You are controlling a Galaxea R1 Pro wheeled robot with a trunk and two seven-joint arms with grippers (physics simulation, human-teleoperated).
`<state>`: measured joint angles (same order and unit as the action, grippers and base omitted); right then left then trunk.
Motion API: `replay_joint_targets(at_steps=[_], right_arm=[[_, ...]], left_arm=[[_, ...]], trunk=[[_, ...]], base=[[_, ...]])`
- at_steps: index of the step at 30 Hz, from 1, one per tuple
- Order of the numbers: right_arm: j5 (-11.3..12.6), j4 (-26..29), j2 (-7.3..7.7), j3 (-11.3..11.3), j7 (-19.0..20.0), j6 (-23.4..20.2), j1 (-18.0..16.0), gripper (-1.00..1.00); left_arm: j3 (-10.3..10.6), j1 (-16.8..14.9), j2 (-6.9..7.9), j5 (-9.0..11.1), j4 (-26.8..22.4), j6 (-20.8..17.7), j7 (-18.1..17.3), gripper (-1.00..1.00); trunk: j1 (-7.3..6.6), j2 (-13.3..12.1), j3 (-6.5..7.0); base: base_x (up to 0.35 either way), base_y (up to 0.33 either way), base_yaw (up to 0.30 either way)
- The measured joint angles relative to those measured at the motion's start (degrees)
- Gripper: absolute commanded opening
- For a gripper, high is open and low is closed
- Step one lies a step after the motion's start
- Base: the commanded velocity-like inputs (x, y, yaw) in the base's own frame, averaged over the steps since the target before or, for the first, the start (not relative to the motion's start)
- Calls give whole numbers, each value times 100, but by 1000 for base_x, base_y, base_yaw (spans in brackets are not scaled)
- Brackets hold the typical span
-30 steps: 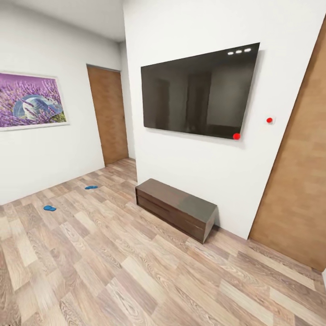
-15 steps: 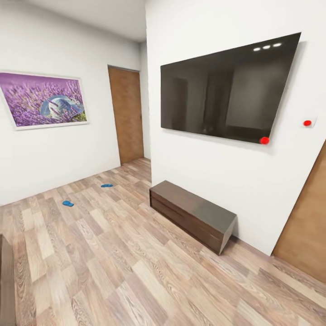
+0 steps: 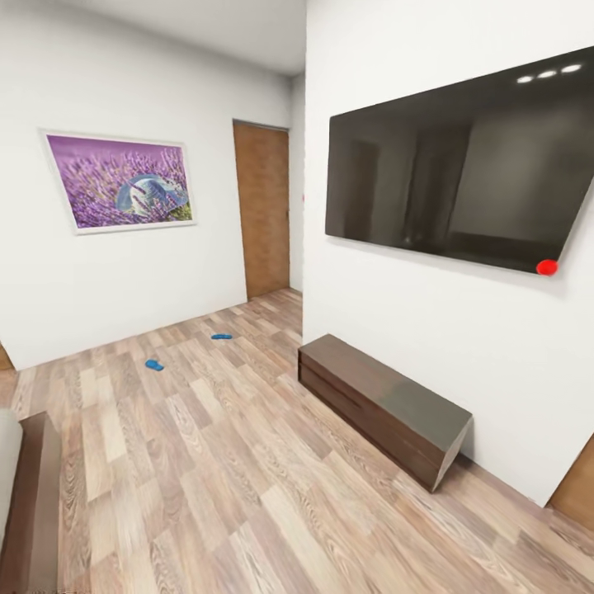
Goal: In the bedroom, move the book from the bed onto either nightstand, and place the two sandals side by side next to the bed.
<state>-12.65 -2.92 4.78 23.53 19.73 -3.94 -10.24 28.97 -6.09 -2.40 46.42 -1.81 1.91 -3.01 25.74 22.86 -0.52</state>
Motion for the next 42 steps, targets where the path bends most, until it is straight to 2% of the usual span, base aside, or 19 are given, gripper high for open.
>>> replay_joint_targets(at_steps=[42], right_arm=[[-17,1,-7,-18,9,1,1,100]], left_arm=[[-6,-1,-6,0,1,0,7,100]], trunk=[[0,0,0]], base=[[212,0,155]])
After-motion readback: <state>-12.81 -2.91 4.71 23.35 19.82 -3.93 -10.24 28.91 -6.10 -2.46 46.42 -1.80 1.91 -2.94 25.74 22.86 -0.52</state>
